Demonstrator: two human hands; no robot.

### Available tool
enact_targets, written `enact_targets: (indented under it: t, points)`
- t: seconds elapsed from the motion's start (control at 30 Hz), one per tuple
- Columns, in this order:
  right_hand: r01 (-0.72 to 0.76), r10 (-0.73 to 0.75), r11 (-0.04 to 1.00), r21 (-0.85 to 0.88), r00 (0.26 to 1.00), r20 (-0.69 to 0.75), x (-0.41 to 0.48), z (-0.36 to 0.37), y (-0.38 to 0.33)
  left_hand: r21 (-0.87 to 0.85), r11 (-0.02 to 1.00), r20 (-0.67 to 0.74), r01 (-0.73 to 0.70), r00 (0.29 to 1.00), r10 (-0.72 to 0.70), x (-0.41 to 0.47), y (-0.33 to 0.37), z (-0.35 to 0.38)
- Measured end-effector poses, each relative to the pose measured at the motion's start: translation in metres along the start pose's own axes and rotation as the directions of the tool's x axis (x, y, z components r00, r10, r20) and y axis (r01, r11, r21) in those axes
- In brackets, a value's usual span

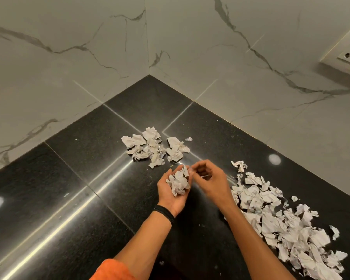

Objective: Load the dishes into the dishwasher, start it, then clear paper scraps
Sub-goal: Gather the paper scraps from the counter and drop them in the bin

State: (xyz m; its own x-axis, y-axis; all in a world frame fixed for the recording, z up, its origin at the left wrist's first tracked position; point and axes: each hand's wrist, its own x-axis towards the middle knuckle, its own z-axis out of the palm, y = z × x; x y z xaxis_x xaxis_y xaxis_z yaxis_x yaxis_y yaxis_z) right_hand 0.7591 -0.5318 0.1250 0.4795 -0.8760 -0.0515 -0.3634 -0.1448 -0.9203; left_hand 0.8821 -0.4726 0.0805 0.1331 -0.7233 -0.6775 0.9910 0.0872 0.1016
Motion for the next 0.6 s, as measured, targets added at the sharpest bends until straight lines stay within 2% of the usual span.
enact_targets:
  t: [0.2,0.37,0.43,0.5,0.6]
  points:
    - [0.060,-0.058,0.994,-0.090,0.998,0.025,-0.021,0.015,-0.016,0.022,0.999,0.021,0.031,0.999,-0.032,0.005,-0.002,0.001]
    - [0.021,-0.019,0.999,0.028,0.997,-0.072,-0.002,0.013,-0.016,-0.012,1.000,0.034,0.019,0.999,-0.018,-0.001,0.002,0.007]
    - [-0.007,0.009,1.000,0.022,0.995,-0.097,0.021,0.012,-0.010,-0.054,0.998,0.032,0.032,0.999,-0.030,-0.001,0.007,0.006]
    - [-0.022,0.013,0.994,-0.107,0.997,-0.077,0.055,0.011,0.001,-0.085,0.996,0.023,0.030,0.999,-0.028,0.002,0.013,0.003]
    - [0.012,-0.017,0.931,-0.365,1.000,-0.010,0.112,0.012,0.018,-0.109,0.994,0.012,-0.010,1.000,0.011,0.005,0.024,0.002]
